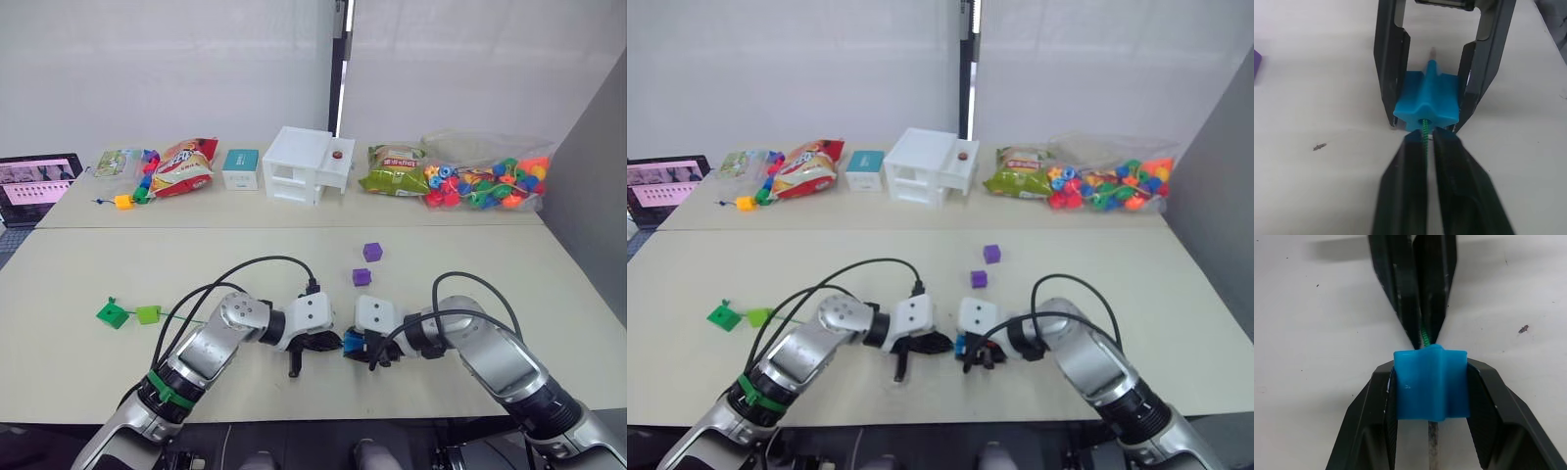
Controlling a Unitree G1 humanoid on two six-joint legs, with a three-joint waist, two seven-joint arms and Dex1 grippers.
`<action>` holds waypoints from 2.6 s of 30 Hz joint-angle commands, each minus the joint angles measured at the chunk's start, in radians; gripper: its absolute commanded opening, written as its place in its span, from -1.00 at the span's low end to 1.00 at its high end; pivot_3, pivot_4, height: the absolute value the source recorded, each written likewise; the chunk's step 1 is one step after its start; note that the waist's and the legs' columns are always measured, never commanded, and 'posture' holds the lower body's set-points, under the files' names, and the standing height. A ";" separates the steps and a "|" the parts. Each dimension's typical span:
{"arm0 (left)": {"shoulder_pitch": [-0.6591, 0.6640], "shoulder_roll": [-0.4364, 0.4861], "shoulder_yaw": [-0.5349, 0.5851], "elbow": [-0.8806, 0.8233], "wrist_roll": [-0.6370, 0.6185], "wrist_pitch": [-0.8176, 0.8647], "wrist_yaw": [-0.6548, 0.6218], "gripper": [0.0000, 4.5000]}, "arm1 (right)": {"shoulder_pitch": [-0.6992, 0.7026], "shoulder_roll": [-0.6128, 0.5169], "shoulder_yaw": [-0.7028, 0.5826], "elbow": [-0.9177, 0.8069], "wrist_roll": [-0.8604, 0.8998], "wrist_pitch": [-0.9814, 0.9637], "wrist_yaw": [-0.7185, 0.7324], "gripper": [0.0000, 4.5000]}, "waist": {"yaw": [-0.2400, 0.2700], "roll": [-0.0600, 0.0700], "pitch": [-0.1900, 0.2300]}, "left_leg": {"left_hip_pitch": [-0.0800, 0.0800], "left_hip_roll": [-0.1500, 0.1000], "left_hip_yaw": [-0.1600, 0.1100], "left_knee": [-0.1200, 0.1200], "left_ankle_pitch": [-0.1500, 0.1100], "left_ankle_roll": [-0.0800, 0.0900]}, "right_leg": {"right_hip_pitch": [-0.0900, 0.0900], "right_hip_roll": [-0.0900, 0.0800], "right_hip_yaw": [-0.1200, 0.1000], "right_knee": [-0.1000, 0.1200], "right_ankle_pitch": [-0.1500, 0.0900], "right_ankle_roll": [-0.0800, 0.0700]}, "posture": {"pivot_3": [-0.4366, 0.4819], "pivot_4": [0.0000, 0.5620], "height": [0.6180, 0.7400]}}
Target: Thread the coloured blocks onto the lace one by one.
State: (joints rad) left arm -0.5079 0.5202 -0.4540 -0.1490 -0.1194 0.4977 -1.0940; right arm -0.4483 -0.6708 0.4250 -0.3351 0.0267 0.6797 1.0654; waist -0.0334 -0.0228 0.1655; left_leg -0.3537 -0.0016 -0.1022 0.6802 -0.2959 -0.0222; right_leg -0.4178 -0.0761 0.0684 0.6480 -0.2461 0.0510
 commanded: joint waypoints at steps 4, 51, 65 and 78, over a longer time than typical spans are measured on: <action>-0.028 0.063 0.014 -0.051 -0.003 0.004 -0.046 0.25 | 0.038 -0.010 -0.057 -0.035 0.057 0.060 -0.024 0.66 | -0.001 0.000 0.000 | -0.001 0.000 0.000 0.000 0.000 0.000 | 0.000 0.000 0.000 0.000 0.000 0.000 | -0.05 -0.47 1.00; -0.142 -0.042 -0.034 0.118 0.053 -0.109 -0.105 -0.38 | 0.119 -0.126 -0.093 -0.038 0.047 -0.104 -0.073 -1.00 | 0.016 0.000 0.000 | -0.003 -0.001 0.001 0.001 0.000 0.000 | -0.001 -0.001 0.000 -0.001 0.000 0.000 | -0.05 -0.47 1.00; -0.031 0.285 0.154 0.259 0.046 -0.300 -0.191 -0.38 | 0.108 -0.126 -0.075 -0.036 0.043 -0.108 -0.069 -1.00 | 0.006 0.000 0.000 | -0.002 0.000 0.001 0.001 0.000 0.000 | -0.003 0.000 0.000 0.000 0.000 0.000 | -0.05 -0.47 1.00; -0.058 0.457 0.261 0.706 0.130 -0.625 -0.182 -0.38 | 0.087 -0.126 -0.070 -0.051 0.047 -0.090 -0.054 -1.00 | -0.008 0.000 0.000 | -0.001 0.000 0.001 0.000 0.000 0.000 | -0.002 0.000 0.000 0.001 0.000 0.000 | -0.05 -0.47 1.00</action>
State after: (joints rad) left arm -0.5708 0.9499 -0.1943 0.5163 -0.0384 -0.1144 -1.2859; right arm -0.3484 -0.7859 0.3535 -0.3660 0.0834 0.5792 1.0039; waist -0.0410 -0.0228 0.1659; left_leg -0.3546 -0.0012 -0.1013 0.6797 -0.2958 -0.0223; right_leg -0.4201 -0.0760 0.0683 0.6487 -0.2461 0.0510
